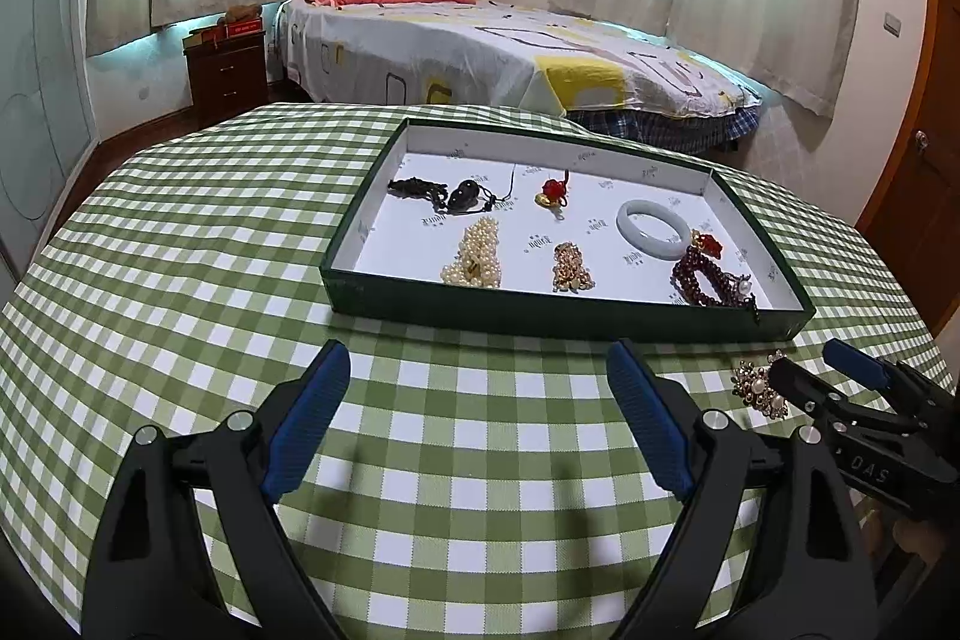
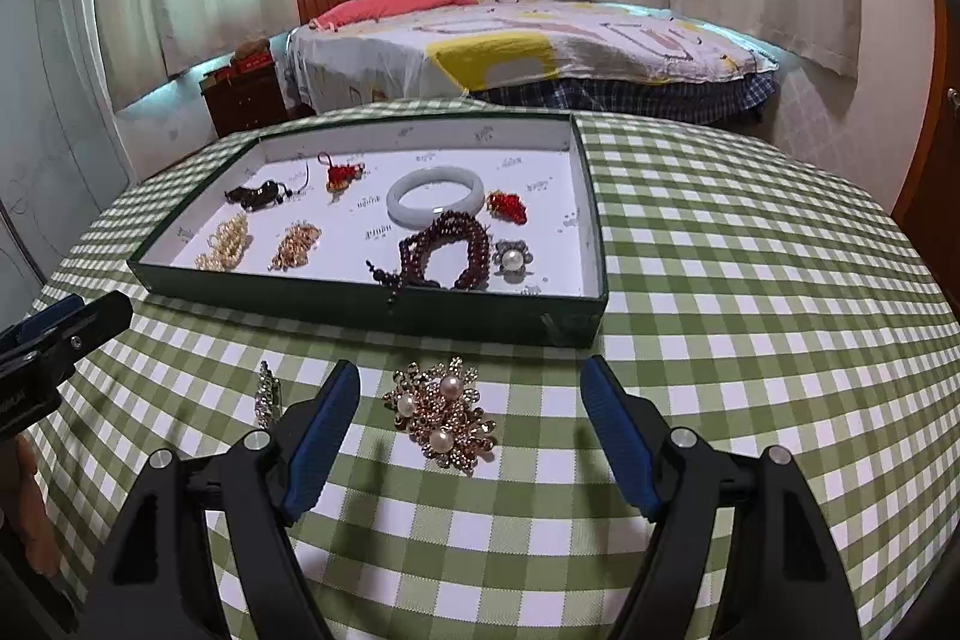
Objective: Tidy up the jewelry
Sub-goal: 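Withdraw both tools from the box toward the two brooches, then close the right tool on the pearl cluster brooch and lift it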
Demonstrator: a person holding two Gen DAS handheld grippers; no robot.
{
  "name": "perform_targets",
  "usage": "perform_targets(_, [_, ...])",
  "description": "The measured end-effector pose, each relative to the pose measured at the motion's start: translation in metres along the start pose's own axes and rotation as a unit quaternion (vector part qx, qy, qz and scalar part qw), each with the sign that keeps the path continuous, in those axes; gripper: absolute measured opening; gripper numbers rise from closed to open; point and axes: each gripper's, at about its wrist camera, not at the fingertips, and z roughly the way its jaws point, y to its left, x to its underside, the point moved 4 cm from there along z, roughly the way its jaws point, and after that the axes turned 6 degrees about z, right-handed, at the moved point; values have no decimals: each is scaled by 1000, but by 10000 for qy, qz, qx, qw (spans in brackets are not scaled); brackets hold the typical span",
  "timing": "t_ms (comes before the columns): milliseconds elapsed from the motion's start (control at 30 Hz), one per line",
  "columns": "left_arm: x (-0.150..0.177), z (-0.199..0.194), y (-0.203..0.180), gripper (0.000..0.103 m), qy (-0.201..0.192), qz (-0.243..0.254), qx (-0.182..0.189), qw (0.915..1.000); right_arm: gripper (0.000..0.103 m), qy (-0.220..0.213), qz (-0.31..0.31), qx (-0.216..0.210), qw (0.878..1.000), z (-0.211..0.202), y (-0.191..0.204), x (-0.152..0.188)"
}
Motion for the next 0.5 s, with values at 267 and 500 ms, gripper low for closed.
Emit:
perform_targets(267, [3, 6, -5, 85, 112, 27, 56, 9999, 60, 411, -37, 7, 9991, 16, 4, 2])
perform_targets(500, [6, 10, -10, 85, 183, 56, 75, 9998, 33, 590, -8, -188, 9981, 19, 7, 8])
